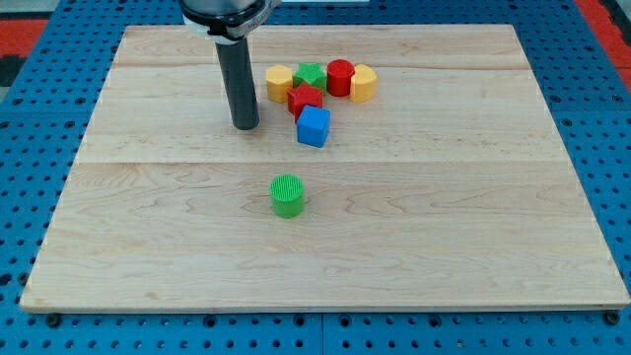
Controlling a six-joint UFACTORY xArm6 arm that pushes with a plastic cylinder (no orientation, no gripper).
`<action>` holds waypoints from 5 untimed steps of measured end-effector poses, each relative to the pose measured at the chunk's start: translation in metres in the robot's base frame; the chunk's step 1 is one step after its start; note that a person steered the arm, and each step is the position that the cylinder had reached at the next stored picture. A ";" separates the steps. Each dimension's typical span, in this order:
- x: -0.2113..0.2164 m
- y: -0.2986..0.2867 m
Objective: Move the green circle vertical below the triangle
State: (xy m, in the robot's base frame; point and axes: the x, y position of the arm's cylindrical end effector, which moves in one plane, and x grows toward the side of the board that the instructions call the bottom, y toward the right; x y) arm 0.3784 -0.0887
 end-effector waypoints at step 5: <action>0.039 -0.001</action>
State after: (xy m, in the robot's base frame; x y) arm 0.4175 -0.0899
